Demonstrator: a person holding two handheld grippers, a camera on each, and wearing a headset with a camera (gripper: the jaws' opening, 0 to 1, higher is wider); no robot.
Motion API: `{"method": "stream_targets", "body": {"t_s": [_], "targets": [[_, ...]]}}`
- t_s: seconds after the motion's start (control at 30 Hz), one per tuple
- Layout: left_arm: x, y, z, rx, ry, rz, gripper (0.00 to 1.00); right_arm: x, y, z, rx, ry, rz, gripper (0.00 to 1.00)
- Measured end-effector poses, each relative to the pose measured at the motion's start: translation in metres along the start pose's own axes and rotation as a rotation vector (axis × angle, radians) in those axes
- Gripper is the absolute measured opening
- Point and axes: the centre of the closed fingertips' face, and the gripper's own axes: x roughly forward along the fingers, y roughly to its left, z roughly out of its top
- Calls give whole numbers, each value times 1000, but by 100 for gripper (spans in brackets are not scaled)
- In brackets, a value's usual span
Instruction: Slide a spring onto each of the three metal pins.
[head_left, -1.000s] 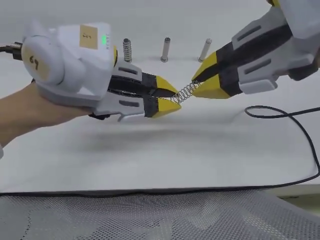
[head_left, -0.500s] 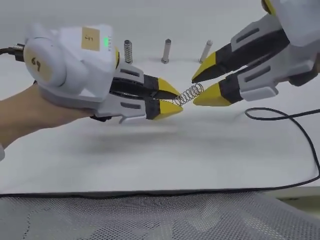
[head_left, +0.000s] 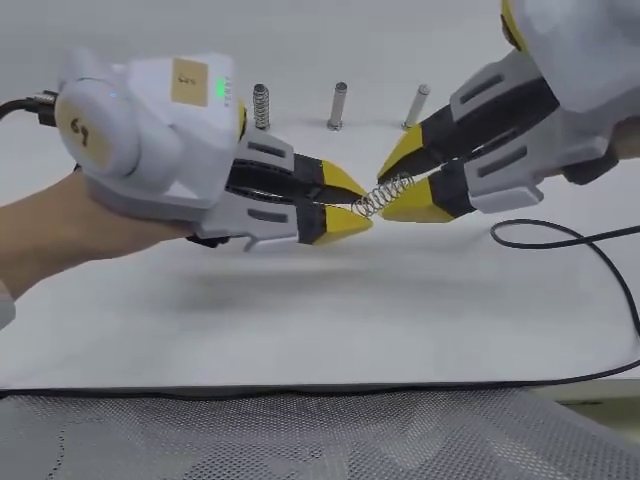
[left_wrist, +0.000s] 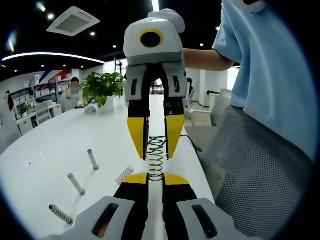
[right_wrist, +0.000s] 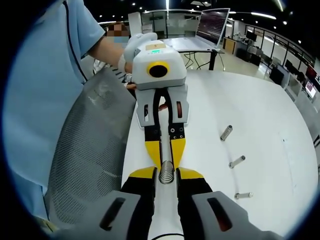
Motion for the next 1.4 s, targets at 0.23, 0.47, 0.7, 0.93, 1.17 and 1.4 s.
{"method": "stream_targets", "body": {"t_s": [0.23,0.47,0.7,0.93,1.17,1.4], "targets": [[1,0,2,1,-5,0,1,3,2,-1,-1,4,12,11],[2,0,2,-1,-7,-3,1,3,2,-2,-5,5,5,9],[3,0,2,-2,-4,-6,1,2,3,-4,7,9,8,8],[5,-1,3,-3,-3,-4,1,2,1,-4,20,8,-5,8],[4,-1,3,-8,-3,-5,2,2,1,-4,24,13,-3,8],[4,-1,2,-8,-3,-2,2,3,2,-5,22,17,-3,8]]}}
